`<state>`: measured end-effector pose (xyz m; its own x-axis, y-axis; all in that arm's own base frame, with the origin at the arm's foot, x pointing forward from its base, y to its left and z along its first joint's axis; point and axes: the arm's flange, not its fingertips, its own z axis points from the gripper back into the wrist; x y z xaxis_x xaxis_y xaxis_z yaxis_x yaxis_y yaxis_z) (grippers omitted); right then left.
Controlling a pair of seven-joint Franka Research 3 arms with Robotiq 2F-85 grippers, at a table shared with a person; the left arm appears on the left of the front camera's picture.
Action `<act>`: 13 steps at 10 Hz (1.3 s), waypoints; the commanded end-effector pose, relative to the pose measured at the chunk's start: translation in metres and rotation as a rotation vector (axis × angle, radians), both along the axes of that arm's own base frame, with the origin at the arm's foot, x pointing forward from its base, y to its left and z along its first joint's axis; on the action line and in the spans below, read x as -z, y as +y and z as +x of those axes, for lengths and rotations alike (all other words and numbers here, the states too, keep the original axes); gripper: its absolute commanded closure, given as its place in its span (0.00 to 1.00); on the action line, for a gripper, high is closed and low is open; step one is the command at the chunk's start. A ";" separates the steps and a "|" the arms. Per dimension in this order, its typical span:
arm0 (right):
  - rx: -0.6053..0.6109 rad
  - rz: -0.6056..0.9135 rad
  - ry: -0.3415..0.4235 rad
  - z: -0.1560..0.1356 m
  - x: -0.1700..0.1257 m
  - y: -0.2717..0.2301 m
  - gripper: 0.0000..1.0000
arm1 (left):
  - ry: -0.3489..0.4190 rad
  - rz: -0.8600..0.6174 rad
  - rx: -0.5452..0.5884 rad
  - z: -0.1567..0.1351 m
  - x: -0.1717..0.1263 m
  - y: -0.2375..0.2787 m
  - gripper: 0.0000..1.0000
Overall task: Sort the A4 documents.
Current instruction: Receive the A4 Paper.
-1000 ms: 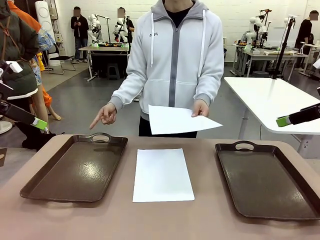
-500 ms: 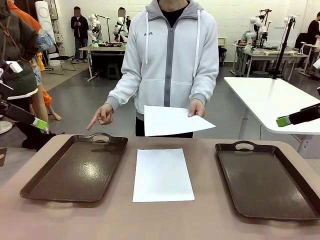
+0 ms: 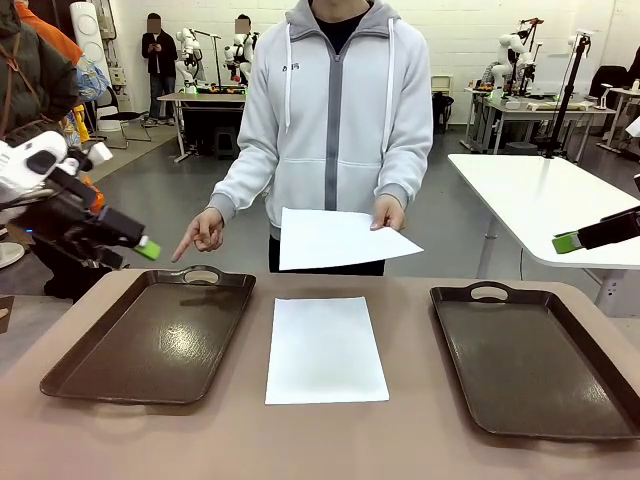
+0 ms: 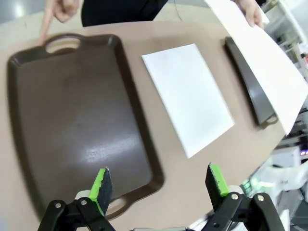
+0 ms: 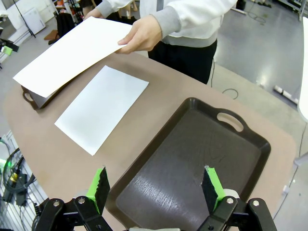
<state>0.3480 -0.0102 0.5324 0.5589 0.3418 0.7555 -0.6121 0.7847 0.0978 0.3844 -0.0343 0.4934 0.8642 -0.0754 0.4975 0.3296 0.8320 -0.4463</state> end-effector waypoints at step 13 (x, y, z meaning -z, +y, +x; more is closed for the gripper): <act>0.001 0.002 0.000 0.001 0.001 0.000 0.00 | 0.287 -0.772 -0.089 0.108 0.061 -0.139 0.00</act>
